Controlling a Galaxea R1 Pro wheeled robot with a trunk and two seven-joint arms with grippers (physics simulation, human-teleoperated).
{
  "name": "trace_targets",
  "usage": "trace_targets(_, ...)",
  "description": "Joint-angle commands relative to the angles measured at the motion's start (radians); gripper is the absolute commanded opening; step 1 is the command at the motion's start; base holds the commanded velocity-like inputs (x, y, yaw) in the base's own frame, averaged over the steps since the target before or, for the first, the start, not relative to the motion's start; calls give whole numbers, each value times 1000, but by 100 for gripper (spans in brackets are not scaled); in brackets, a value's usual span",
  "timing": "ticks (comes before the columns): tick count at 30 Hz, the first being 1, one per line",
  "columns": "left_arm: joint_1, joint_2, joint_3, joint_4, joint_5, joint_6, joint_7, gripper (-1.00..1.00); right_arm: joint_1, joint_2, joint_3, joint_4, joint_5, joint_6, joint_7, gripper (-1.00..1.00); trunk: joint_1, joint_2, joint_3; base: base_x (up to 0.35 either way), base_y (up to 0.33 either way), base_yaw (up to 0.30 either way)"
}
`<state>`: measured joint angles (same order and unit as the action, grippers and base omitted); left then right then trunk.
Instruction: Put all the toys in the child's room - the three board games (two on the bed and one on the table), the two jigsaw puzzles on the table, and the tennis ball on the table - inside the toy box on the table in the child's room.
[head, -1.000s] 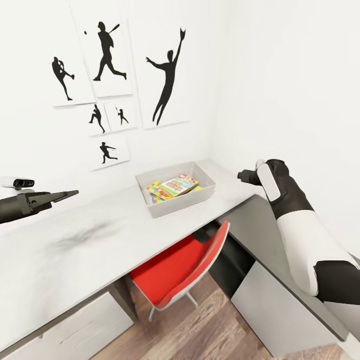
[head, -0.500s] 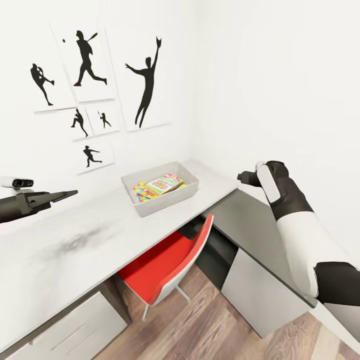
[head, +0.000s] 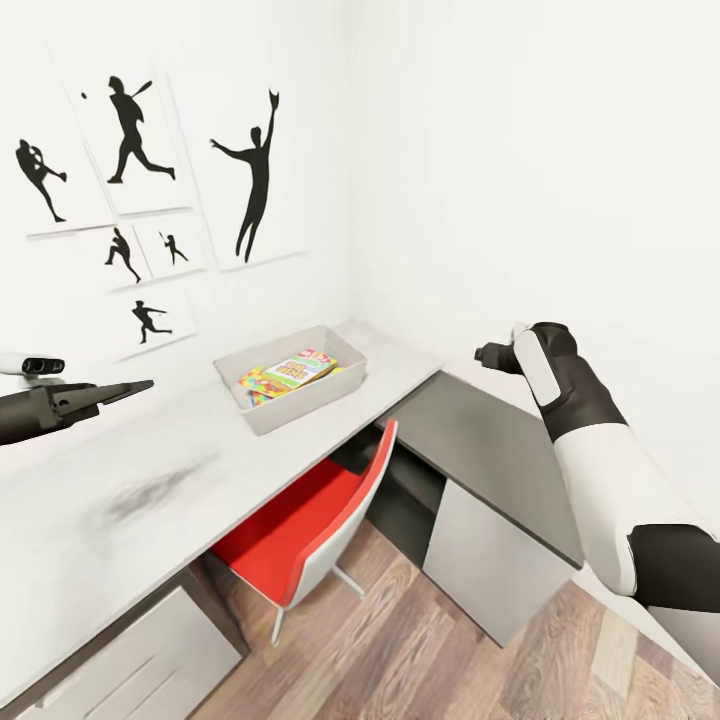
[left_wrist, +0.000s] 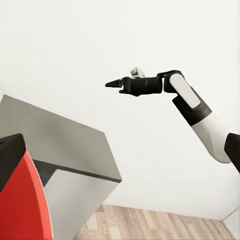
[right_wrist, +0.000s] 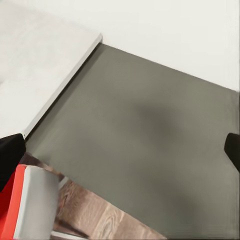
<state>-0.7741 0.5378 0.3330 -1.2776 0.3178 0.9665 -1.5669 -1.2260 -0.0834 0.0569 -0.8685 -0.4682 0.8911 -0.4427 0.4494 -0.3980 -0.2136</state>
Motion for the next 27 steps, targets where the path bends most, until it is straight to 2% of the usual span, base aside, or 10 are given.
trace_targets(1,-1,1,0,0,0,11,-4,100,-1,-1,4,0,-10,2,-10,100,1,-2,-1,-62,42,-210)
trace_targets(20,2,1,0,0,0,11,-4,100,5,-3,4,6,-10,2,-8,100,1,-2,26,-36,45,-210)
trace_targets(27,2,1,1,0,0,11,-4,100,8,-4,4,8,-10,2,-8,100,1,-2,35,-22,129,-210)
